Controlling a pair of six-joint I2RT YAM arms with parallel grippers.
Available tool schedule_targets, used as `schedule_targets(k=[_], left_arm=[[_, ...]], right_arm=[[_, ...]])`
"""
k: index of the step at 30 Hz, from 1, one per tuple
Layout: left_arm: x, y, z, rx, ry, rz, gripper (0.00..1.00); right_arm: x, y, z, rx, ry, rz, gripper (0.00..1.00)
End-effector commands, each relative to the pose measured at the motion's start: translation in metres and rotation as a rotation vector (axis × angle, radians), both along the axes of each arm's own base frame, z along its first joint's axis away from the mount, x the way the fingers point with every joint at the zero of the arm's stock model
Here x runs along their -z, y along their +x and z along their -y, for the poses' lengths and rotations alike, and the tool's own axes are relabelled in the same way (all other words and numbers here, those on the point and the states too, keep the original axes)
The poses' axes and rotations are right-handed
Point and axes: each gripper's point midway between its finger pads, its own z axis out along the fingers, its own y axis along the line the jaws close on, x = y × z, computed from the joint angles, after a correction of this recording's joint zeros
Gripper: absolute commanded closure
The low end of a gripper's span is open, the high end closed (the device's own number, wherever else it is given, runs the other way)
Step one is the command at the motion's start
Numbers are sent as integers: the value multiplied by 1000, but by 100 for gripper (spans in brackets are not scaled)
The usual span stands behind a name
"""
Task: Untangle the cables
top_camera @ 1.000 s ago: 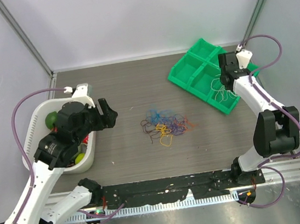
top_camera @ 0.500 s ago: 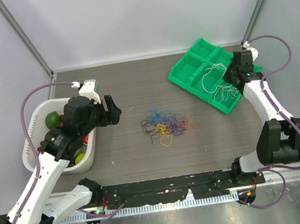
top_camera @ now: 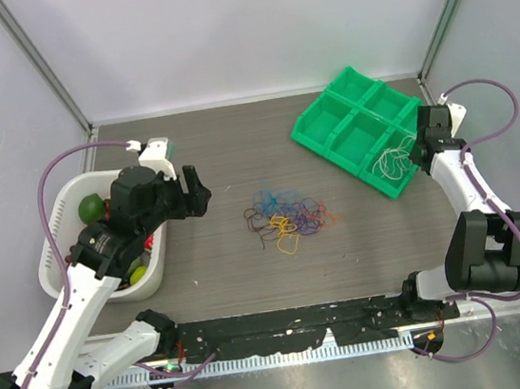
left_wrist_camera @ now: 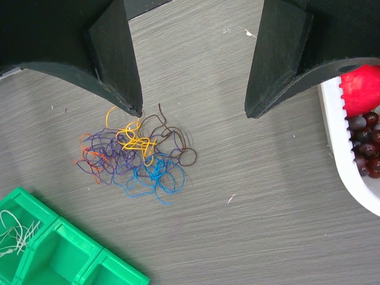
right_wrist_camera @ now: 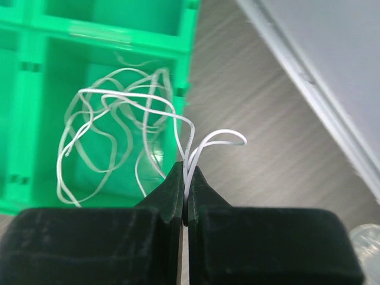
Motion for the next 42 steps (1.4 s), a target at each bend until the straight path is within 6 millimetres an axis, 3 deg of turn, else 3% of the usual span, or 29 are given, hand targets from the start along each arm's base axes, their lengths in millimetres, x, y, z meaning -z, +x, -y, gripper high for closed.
schedule_targets(k=[1,4,7,9,17,18,22,26,31,33,37,38,41,42], left_arm=[[-24,0,-1,11,-27,84,27],[-21,2,-5,-5,-17,94,26],[-21,4,-2,1,-23,86,26],[-20,3,2,19,-31,75,26],[-16,0,-5,-10,-23,70,25],[-15,-1,-4,-2,-25,62,25],[-2,-2,4,31,-14,6,24],[8,0,13,67,-7,-37,23],[22,0,31,124,-34,-115,23],[28,-1,38,145,-43,-148,23],[34,5,48,159,-61,-182,22],[34,7,51,161,-66,-184,22],[38,13,61,176,-89,-206,21],[41,14,65,181,-97,-221,21]], right_arm=[[-23,-26,44,176,-206,-71,99],[-15,-16,32,119,-168,-78,99],[-14,8,0,-15,-154,-78,99],[-6,21,-11,-56,-165,-112,99],[25,51,-21,4,-62,-226,99],[32,45,-21,9,-59,-274,99],[42,57,-24,-5,-35,-279,99],[63,64,-36,-47,47,-338,99],[67,65,-36,-62,41,-339,98],[63,64,-39,-70,60,-339,90],[48,52,-48,-105,88,-328,52],[48,44,-48,-112,85,-340,48],[19,27,-44,-108,53,-288,38],[19,20,-44,-107,54,-291,38]])
